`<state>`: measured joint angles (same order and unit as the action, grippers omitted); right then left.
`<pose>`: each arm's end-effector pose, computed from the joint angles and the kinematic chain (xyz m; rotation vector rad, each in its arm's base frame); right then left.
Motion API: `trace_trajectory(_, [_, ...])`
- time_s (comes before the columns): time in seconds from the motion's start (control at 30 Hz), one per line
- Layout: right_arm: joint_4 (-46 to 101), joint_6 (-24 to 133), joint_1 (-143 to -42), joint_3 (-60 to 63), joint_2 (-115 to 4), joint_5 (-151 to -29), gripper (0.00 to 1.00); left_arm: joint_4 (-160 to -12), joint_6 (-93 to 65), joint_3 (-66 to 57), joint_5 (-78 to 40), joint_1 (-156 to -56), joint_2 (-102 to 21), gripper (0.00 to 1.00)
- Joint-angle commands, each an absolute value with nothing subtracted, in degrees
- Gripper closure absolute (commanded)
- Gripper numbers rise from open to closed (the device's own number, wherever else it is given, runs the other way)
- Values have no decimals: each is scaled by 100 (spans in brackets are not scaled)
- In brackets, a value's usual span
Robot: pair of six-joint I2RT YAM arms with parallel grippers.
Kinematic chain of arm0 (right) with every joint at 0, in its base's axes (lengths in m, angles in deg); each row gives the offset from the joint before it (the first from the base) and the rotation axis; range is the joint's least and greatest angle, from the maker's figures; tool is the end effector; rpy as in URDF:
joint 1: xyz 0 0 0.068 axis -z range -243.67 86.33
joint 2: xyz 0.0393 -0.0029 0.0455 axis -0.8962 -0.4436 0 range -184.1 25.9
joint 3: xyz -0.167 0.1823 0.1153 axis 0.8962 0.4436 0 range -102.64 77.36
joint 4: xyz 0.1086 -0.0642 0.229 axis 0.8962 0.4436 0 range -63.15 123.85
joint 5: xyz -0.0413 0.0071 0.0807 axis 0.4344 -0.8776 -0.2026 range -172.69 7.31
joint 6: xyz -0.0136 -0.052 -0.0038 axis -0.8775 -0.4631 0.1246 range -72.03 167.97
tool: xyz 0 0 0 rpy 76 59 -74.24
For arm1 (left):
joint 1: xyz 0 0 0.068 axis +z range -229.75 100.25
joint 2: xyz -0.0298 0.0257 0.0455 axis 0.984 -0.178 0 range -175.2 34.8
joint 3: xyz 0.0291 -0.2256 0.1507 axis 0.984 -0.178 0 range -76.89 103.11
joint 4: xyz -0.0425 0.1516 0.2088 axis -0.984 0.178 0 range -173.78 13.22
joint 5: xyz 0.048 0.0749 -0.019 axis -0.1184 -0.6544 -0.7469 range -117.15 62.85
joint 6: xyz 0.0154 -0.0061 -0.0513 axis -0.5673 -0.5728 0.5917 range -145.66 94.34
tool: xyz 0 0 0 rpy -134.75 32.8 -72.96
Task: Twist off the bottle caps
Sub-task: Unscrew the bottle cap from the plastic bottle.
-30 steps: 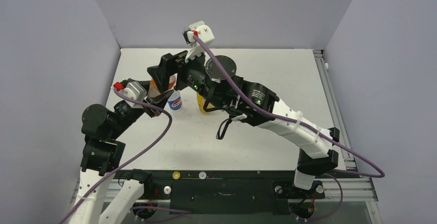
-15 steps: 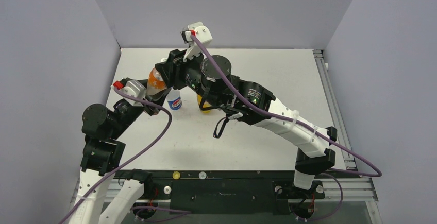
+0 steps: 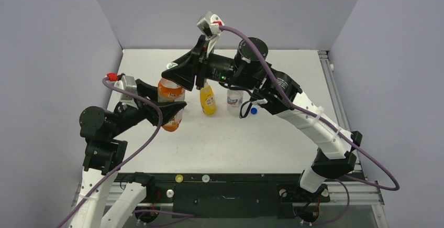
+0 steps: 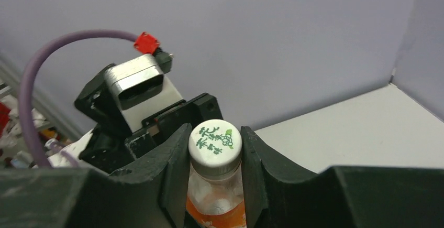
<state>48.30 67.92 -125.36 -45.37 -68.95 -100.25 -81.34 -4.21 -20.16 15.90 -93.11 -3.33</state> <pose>0.1508 0.3028 0.5562 -0.8278 1.3953 1.3563 0.1126 -0.0517 0.4395 0.5765 1.3166 -0.9857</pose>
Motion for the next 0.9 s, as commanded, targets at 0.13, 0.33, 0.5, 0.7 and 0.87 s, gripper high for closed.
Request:
trace_trajectory(0.13, [3399,7016,-12541,-4418,-6573,-12833,100,-9265,1913,-1911,3781,-9487,-516,100])
trace_trajectory(0.33, [3791,6789,-12545,-4696,-6647,-12816,100,-8934,1697,-1865,3960,-9540,-499,100])
trace_trajectory(0.5, [4688,6149,-12822,-4701,-6386,-10518,24,-8058,277,-1735,3207,-9540,-374,100])
trace_trajectory(0.7, [5174,5827,-13665,-5017,-6585,-7534,20,-7037,-1671,-1638,1374,-9539,-205,99])
trace_trajectory(0.87, [5662,6205,-13783,-5590,-7132,-6299,22,-7074,-2380,-1772,411,-9539,-38,99])
